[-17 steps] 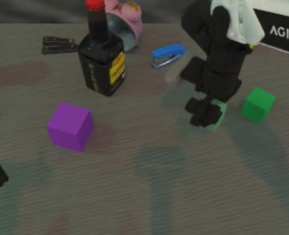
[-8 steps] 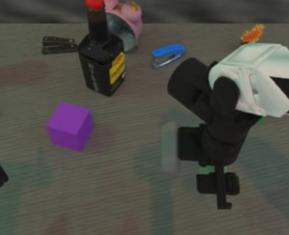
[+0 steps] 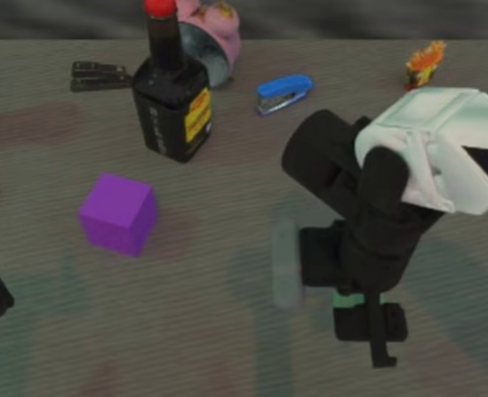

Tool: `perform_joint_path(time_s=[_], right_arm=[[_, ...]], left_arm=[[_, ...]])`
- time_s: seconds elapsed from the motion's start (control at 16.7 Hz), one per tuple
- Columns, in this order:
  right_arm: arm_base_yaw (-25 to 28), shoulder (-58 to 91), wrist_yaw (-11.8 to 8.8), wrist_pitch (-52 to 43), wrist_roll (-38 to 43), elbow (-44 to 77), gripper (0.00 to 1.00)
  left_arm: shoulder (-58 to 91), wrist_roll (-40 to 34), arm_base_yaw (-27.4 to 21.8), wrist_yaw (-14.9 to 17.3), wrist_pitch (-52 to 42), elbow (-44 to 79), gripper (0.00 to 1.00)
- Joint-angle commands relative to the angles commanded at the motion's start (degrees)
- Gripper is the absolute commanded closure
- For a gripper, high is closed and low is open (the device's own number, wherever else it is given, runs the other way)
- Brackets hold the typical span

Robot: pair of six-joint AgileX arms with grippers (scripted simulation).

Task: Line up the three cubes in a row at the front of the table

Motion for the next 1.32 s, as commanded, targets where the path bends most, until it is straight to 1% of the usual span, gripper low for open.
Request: perform_joint_path(time_s=[0.42, 0.72, 1.32], right_arm=[[0.2, 5.1, 0.0, 13.7, 0.1, -8.0, 1.0], [0.3, 5.7, 0.0, 14.8, 0.0, -8.8, 1.0], [0.3, 5.7, 0.0, 14.8, 0.0, -8.8, 0.25]], left_arm=[[0.0, 0.0, 0.0, 0.0, 0.0, 0.0, 0.0], [0.0, 0.0, 0.0, 0.0, 0.0, 0.0, 0.0], [0.0, 0.0, 0.0, 0.0, 0.0, 0.0, 0.0]])
